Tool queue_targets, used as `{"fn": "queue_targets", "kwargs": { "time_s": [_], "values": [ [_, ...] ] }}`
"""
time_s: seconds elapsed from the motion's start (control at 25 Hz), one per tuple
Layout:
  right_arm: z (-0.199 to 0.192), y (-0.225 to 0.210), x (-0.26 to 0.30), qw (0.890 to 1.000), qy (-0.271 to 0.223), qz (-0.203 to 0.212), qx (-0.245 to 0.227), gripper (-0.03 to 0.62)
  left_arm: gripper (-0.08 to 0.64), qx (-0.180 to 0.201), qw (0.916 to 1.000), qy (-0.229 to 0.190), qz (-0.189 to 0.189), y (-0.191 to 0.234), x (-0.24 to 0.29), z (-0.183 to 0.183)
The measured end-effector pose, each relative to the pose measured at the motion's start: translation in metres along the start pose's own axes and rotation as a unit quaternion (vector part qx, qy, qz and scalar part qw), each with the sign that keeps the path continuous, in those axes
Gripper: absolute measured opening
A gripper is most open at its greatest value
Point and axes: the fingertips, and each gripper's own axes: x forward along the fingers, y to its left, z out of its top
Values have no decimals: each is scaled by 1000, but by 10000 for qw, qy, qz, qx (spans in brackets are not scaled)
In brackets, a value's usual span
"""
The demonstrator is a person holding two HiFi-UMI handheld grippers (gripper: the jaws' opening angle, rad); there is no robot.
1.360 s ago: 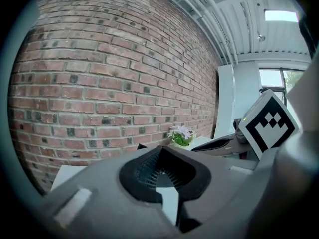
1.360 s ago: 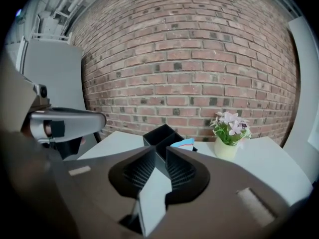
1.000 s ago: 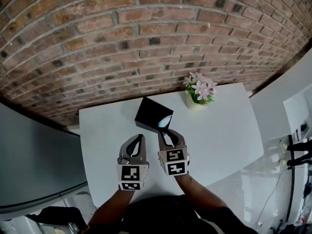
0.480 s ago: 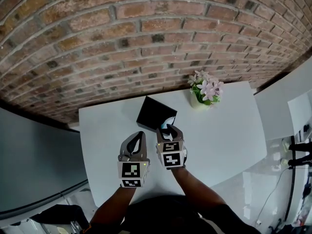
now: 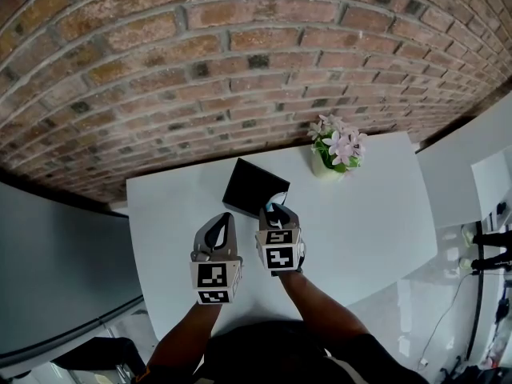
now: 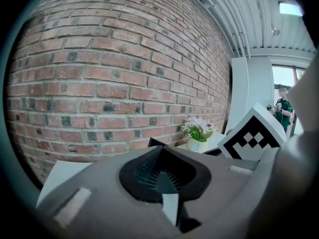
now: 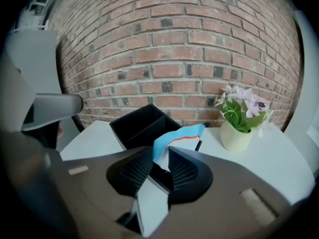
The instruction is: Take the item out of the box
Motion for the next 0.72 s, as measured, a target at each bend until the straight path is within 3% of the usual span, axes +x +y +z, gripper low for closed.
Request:
{"fn": "queue_targets", "kwargs": {
  "time_s": [0.32, 0.72],
  "values": [
    [-9, -8, 0, 9997, 102, -147, 141, 17, 5, -12, 10000, -3, -48, -3, -1, -2],
    [18, -19, -39, 9979, -421, -499, -52, 11, 5, 37, 9996, -118, -255, -20, -9, 4]
  ]
}}
